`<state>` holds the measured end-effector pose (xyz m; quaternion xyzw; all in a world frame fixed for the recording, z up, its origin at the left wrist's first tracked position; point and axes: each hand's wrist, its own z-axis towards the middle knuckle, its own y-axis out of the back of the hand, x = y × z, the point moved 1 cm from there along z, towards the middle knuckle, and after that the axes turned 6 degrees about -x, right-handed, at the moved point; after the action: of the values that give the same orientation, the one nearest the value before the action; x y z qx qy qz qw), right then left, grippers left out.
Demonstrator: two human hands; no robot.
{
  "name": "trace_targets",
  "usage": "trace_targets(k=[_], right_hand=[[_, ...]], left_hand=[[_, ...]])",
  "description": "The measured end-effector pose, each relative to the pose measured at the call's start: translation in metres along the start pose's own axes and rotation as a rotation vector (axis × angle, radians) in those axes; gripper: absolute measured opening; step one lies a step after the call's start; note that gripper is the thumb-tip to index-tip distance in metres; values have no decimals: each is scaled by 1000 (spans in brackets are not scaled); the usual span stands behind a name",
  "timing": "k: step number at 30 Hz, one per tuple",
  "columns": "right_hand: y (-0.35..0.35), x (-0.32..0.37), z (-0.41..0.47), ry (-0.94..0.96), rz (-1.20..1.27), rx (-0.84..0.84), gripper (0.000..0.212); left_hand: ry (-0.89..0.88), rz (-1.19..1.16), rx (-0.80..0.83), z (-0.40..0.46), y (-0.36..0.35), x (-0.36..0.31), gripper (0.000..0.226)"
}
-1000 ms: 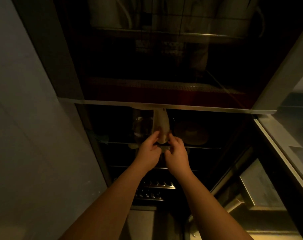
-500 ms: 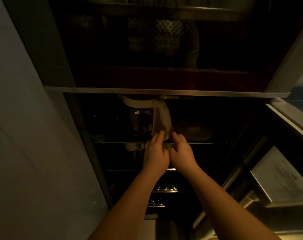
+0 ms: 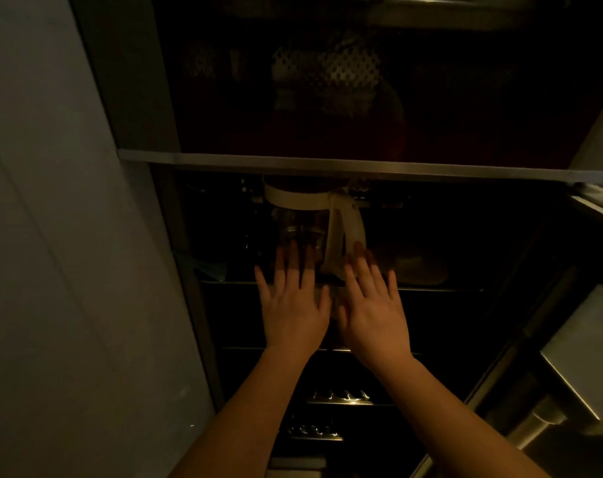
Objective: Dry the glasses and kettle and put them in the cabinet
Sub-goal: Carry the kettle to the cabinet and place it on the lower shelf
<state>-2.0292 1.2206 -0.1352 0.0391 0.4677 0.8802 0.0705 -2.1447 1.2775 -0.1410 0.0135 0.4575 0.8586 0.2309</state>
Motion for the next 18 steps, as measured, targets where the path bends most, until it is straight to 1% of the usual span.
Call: trace_targets(k=[3, 8, 11, 15, 18], right_hand=[[3, -1, 4, -22, -12, 23, 63], [14, -8, 12, -35, 52, 56, 55], [17, -13, 15, -49, 46, 91, 55], [15, -18, 19, -90, -10, 134, 43], [18, -20, 19, -115, -21, 153, 38]], left_hand=[[-16, 1, 10, 3, -4, 2, 65], [-20, -4, 13, 6, -4, -5, 63], [-18, -7, 33, 6, -6, -5, 63], [-18, -5, 57, 6, -4, -7, 60], [-24, -28, 76, 6, 0, -9, 61]])
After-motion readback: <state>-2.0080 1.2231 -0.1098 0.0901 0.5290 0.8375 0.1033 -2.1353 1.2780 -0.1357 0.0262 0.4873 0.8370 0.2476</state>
